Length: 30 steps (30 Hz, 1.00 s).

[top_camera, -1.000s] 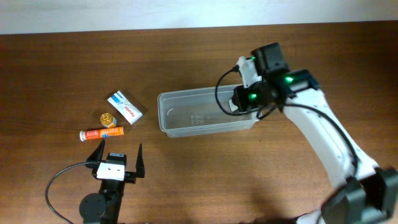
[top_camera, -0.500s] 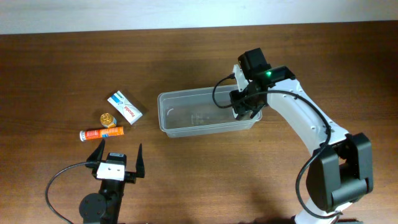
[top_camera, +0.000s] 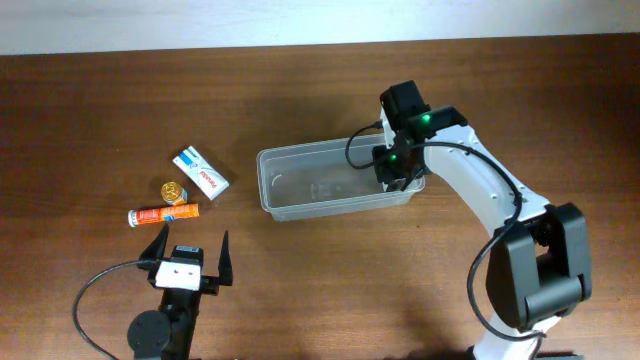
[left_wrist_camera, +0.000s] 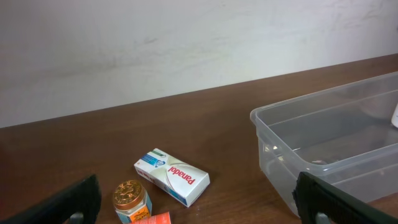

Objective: Pack container
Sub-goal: 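Carry the small bottle into the container beside the spray bottle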

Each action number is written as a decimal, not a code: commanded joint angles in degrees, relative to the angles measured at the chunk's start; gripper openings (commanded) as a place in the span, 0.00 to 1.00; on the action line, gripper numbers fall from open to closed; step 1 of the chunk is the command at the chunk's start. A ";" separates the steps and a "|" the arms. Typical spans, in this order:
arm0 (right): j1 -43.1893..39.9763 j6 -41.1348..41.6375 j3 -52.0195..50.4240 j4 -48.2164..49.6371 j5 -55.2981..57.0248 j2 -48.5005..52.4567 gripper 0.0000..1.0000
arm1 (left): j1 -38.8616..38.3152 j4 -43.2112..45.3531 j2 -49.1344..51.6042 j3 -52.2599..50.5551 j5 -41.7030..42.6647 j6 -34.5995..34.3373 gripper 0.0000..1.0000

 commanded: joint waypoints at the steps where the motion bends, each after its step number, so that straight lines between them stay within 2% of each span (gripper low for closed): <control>1: 0.52 1.40 1.07 -0.04 1.57 1.33 0.18 | 0.28 0.07 -0.33 -0.42 -0.37 1.14 0.99; 6: 0.52 1.38 0.98 0.00 1.57 1.60 0.17 | 0.28 0.07 -0.33 -0.42 -0.35 1.14 0.99; 10: 0.52 1.38 0.98 0.00 1.57 1.60 0.28 | 0.28 0.07 -0.33 -0.42 -0.35 1.14 0.99; 30: 0.52 1.36 1.18 -0.22 1.55 1.44 0.42 | 0.28 0.07 -0.33 -0.42 -0.35 1.14 0.99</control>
